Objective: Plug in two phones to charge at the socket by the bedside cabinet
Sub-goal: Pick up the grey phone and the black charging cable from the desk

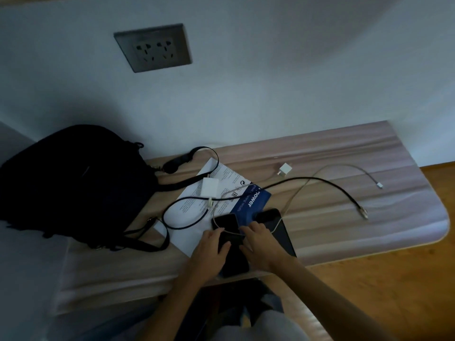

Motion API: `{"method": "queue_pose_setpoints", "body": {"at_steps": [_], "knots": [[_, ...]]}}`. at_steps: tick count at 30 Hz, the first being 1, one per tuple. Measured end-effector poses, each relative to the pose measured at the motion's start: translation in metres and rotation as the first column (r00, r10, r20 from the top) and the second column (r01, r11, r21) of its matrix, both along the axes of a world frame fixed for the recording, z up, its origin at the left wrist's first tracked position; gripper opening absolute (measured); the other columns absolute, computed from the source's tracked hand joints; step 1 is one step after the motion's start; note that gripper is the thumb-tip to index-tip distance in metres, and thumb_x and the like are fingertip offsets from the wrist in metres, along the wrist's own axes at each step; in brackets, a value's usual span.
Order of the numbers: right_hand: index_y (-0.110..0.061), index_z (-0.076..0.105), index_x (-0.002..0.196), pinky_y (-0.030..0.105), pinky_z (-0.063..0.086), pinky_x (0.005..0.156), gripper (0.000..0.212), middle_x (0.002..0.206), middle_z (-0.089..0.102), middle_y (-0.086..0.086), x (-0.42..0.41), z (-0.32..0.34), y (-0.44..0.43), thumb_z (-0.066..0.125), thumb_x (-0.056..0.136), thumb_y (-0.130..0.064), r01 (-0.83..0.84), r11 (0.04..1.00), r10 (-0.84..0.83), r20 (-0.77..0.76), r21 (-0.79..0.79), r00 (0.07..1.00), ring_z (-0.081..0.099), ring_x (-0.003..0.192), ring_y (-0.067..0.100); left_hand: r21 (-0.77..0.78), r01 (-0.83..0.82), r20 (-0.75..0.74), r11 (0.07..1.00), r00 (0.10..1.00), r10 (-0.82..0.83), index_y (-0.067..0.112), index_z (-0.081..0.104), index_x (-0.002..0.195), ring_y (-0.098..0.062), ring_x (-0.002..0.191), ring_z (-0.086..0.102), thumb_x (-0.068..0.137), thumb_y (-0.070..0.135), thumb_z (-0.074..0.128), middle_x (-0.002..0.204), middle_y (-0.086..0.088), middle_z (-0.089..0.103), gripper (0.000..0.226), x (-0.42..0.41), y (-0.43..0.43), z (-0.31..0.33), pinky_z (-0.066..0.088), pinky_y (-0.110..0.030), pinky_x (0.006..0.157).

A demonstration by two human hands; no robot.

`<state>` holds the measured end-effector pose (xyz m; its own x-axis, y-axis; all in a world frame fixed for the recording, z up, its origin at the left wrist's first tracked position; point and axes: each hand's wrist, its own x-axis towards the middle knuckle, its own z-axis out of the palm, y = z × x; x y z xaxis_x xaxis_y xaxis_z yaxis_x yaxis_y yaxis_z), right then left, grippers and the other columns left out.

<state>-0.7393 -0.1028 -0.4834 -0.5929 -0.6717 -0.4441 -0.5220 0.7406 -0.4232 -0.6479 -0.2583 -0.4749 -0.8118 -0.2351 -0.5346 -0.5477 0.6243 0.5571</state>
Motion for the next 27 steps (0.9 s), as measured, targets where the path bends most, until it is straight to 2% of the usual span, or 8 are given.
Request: {"method": "queue_pose_setpoints", "body": {"at_steps": [2,7,10,13,15,18,21,27], "knots": [[-0.014,0.051,0.134,0.039,0.04,0.097,0.046,0.127,0.052,0.009,0.007,-0.006,0.001,0.051,0.095,-0.038,0.016,0.999,-0.015,-0.023,0.031,1.0,0.049,0.115,0.029,0.018,-0.092,-0.016,0.996,0.996,0.092,0.016,0.043,0.145,-0.024,0.119,0.057,0.103,0.03,0.051,0.139,-0.012,0.05,0.045,0.005,0.006,-0.001,0.048,-0.034,0.098],[-0.005,0.041,0.136,0.037,0.044,0.096,0.054,0.136,0.045,0.021,0.023,-0.012,-0.002,0.063,0.091,-0.026,0.221,0.975,-0.218,0.255,0.016,0.942,0.053,0.12,0.038,0.127,-0.314,0.016,0.941,0.949,0.314,0.016,0.043,0.144,-0.028,0.119,0.058,0.095,0.02,0.063,0.137,-0.014,0.05,0.054,0.003,0.014,-0.005,0.05,-0.043,0.101],[-0.004,0.032,0.145,0.032,0.037,0.103,0.071,0.146,0.034,0.022,0.035,-0.014,-0.006,0.068,0.087,-0.026,0.292,0.956,-0.27,0.279,-0.039,0.921,0.045,0.131,0.036,0.188,-0.498,0.062,0.847,0.866,0.496,0.017,0.044,0.141,-0.021,0.105,0.058,0.089,0.017,0.068,0.135,-0.013,0.055,0.057,-0.004,0.012,-0.005,0.049,-0.033,0.088],[-0.005,0.03,0.147,0.032,0.034,0.107,0.078,0.144,0.036,0.021,0.038,-0.016,-0.008,0.071,0.085,-0.028,0.334,0.94,-0.303,0.283,-0.068,0.91,0.042,0.133,0.036,0.27,-0.66,0.189,0.701,0.75,0.633,0.012,0.042,0.144,-0.026,0.112,0.06,0.088,0.015,0.071,0.132,-0.013,0.059,0.064,-0.012,0.006,-0.008,0.049,-0.036,0.098],[-0.005,0.031,0.146,0.033,0.036,0.107,0.078,0.142,0.038,0.021,0.037,-0.016,-0.007,0.072,0.084,-0.031,0.345,0.936,-0.312,0.29,-0.071,0.905,0.044,0.131,0.036,0.324,-0.725,0.269,0.607,0.686,0.676,0.008,0.052,0.134,-0.026,0.107,0.065,0.089,0.013,0.07,0.118,-0.012,0.067,0.049,-0.014,0.001,-0.011,0.052,-0.04,0.099],[-0.008,0.035,0.145,0.032,0.038,0.104,0.08,0.142,0.039,0.02,0.038,-0.016,-0.008,0.074,0.083,-0.041,0.367,0.927,-0.328,0.303,-0.079,0.895,0.048,0.128,0.034,0.442,-0.753,0.383,0.488,0.65,0.657,0.007,0.068,0.106,-0.017,0.082,0.07,0.092,0.013,0.065,0.078,-0.002,0.078,0.015,-0.015,0.007,-0.008,0.055,-0.032,0.075],[-0.004,0.038,0.142,0.033,0.042,0.101,0.082,0.138,0.042,0.02,0.039,-0.017,-0.015,0.076,0.081,-0.043,0.431,0.901,-0.395,0.307,-0.056,0.866,0.051,0.124,0.035,0.42,-0.738,0.364,0.527,0.669,0.648,0.005,0.069,0.095,-0.016,0.064,0.067,0.092,0.012,0.063,0.065,-0.003,0.072,0.01,-0.019,0.014,-0.006,0.055,-0.028,0.062],[-0.002,0.041,0.139,0.033,0.042,0.104,0.067,0.139,0.043,0.023,0.031,-0.019,-0.019,0.071,0.081,-0.018,0.519,0.855,-0.485,0.349,-0.007,0.802,0.051,0.124,0.037,0.272,-0.754,0.425,0.599,0.652,0.628,0.007,0.063,0.084,-0.019,0.06,0.054,0.093,0.021,0.062,0.067,-0.007,0.058,0.017,-0.01,-0.012,-0.011,0.053,-0.036,0.069]]}}
